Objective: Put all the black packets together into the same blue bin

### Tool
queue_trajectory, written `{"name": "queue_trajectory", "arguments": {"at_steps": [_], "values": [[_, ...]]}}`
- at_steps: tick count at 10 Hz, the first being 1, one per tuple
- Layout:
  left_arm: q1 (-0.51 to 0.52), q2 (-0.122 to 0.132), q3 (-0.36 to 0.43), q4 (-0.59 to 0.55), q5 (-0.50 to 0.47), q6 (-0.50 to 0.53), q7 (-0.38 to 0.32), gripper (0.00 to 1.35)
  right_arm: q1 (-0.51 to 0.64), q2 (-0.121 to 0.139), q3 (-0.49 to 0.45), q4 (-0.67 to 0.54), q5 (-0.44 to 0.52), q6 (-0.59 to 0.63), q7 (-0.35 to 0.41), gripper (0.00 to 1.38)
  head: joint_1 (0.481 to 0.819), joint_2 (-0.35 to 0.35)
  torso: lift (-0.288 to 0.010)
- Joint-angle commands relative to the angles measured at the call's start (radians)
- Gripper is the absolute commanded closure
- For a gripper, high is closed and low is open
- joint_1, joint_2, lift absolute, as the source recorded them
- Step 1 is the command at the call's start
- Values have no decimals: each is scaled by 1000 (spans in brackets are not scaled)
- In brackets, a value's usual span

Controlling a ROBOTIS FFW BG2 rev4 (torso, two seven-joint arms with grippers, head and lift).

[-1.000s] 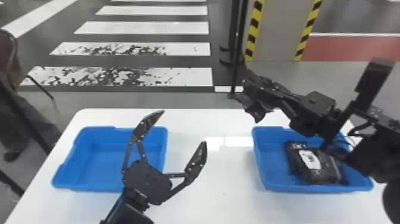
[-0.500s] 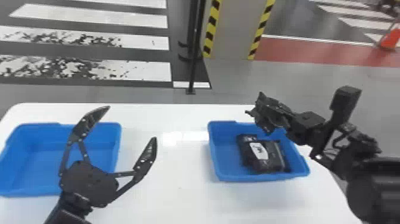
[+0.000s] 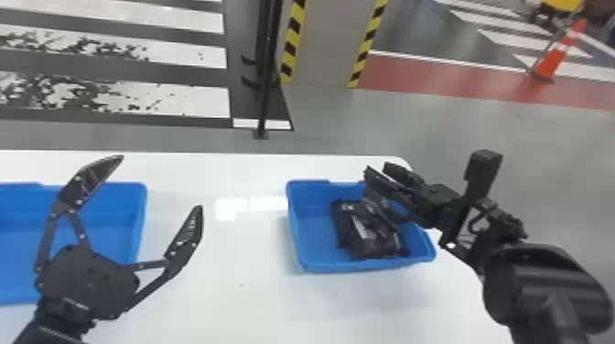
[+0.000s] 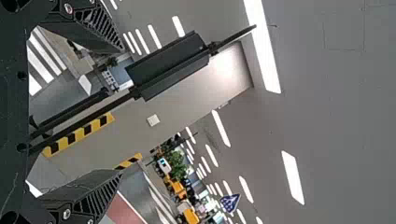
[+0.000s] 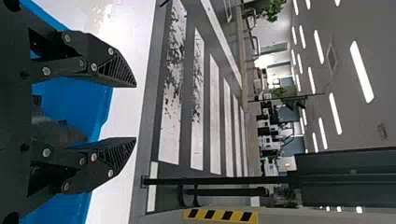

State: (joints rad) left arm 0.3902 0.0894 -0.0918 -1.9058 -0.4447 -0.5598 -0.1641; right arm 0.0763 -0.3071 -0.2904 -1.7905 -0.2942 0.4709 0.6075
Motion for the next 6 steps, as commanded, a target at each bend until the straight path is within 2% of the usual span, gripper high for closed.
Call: {"name": "queue_trajectory", "arguments": {"at_steps": [1,2,3,5,6], "values": [[0,0,2,0,2,-2,0,111,46,11,-1,-64,-33,-73,0,114,695,-281,-110],[0,-4,4,0,28,-2,0,111,95,19,-1,-108,-65,-147,0,154,695,-270,-110],[10,-5,2,0,128,10,0,117,147,37,-1,-152,-91,-216,-3,159,695,-257,-110],[32,-22,12,-7,383,76,2,116,257,69,-7,-236,-119,-282,-41,160,695,-217,-110],[49,-27,6,-27,532,160,6,117,314,86,-5,-297,-117,-289,-71,160,695,-188,-110]]}}
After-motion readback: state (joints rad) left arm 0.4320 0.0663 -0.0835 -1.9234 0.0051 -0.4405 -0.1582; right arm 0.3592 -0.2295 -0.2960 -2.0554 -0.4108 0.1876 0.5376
